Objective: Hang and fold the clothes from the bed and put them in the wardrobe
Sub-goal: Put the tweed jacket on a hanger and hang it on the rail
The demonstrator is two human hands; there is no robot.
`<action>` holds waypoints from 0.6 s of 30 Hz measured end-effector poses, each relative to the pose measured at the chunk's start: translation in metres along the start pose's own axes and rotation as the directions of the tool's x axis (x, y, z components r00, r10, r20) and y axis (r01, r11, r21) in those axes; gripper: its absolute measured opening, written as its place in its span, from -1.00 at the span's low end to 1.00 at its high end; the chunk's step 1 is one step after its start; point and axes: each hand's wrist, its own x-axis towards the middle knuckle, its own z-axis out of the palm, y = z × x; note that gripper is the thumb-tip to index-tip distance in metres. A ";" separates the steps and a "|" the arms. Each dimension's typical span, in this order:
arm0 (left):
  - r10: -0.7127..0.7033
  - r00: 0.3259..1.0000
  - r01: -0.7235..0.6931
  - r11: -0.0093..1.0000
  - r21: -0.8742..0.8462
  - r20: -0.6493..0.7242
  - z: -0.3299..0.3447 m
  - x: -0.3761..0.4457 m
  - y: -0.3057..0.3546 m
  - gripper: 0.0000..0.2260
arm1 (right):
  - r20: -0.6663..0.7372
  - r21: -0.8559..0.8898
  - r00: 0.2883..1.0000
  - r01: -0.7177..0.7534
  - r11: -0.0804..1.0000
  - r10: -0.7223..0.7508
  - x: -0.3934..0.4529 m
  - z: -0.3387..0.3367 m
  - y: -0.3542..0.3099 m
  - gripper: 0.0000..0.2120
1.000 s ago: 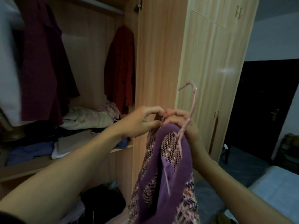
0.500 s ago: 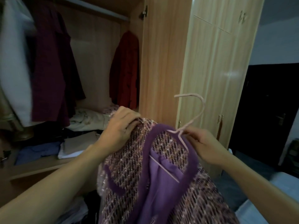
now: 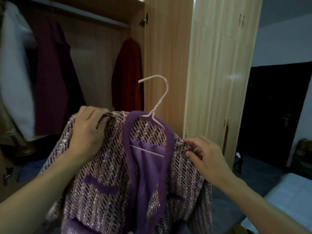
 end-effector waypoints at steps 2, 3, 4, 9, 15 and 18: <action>-0.002 1.000 0.002 1.000 0.008 0.000 -0.009 -0.006 -0.005 -0.85 | -0.037 -0.036 0.999 0.012 0.999 -0.014 0.002 0.011 -0.008 -0.72; -0.005 1.000 0.004 1.000 0.016 0.010 -0.013 -0.009 -0.008 -0.84 | -0.046 -0.041 0.999 0.021 0.999 -0.023 0.003 0.016 -0.010 -0.74; -0.004 1.000 0.003 1.000 0.028 0.028 -0.017 -0.013 -0.010 -0.82 | -0.055 -0.043 0.998 0.025 0.999 -0.027 0.003 0.021 -0.012 -0.75; 0.011 0.993 -0.022 0.995 0.095 0.115 -0.028 -0.029 -0.019 -0.77 | -0.092 -0.031 0.995 0.032 0.999 -0.035 0.005 0.039 -0.012 -0.77; -0.032 0.994 0.020 0.993 0.117 0.103 -0.028 -0.030 -0.038 -0.79 | -0.205 -0.052 0.974 0.089 0.995 -0.098 0.037 0.050 -0.010 -0.84; 0.001 0.992 -0.010 0.998 0.067 0.125 -0.024 -0.023 -0.046 -0.80 | -0.253 -0.070 0.956 0.137 0.988 -0.150 0.057 0.049 0.000 -0.84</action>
